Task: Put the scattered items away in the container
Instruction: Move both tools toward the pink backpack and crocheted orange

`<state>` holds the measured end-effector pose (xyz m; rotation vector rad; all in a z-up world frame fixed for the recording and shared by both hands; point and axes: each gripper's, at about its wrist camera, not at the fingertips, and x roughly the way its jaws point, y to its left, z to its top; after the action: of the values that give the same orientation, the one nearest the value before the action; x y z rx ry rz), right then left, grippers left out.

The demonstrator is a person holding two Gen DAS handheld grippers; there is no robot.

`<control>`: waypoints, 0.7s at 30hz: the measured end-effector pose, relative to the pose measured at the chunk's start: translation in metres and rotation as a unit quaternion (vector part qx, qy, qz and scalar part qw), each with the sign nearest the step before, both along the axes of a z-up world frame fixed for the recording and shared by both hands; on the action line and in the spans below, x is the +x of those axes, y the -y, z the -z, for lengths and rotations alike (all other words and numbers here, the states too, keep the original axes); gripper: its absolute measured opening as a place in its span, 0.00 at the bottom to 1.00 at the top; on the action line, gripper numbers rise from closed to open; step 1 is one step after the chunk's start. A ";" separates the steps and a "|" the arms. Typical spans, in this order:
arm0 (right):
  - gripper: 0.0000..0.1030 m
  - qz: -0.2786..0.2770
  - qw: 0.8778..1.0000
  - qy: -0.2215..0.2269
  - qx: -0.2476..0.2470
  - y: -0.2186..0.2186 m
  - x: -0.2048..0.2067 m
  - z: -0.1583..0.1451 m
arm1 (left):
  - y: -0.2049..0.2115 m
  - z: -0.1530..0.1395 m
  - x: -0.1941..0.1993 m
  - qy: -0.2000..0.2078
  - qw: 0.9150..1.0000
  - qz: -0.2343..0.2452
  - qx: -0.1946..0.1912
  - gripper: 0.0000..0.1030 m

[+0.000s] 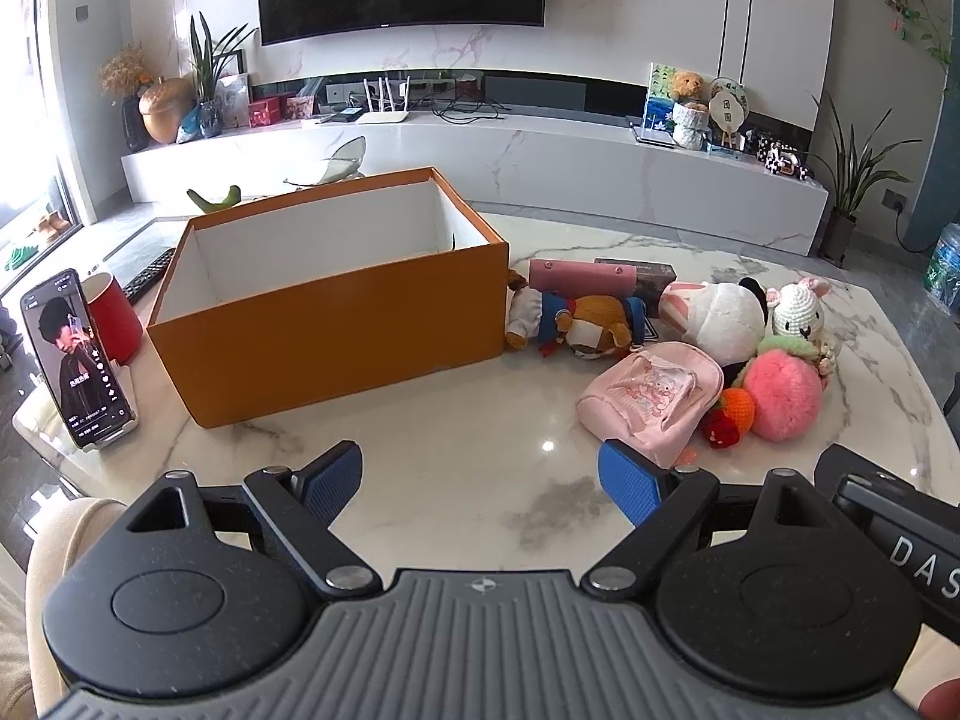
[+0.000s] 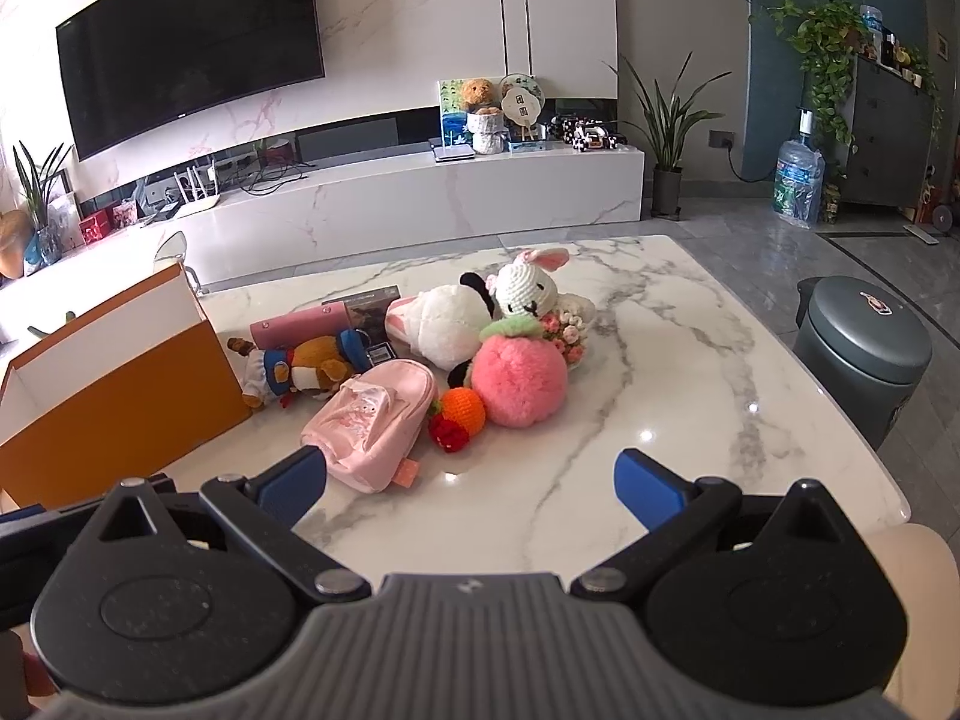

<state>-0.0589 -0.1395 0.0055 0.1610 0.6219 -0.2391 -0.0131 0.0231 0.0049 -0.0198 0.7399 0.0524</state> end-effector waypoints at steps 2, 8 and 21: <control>1.00 0.000 1.000 0.000 -0.001 -0.001 0.000 0.000 | -0.001 0.000 0.000 -0.001 1.000 -0.001 -0.001 0.98; 1.00 -0.001 1.000 -0.002 -0.001 -0.003 0.000 0.001 | -0.002 0.002 0.001 -0.003 1.000 -0.002 -0.003 0.98; 1.00 -0.001 1.000 -0.007 0.001 -0.004 0.001 0.004 | -0.003 0.005 0.000 -0.009 1.000 -0.004 -0.004 0.95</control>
<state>-0.0576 -0.1352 0.0019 0.1602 0.6355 -0.2372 -0.0126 0.0266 -0.0003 -0.0304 0.7582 0.0566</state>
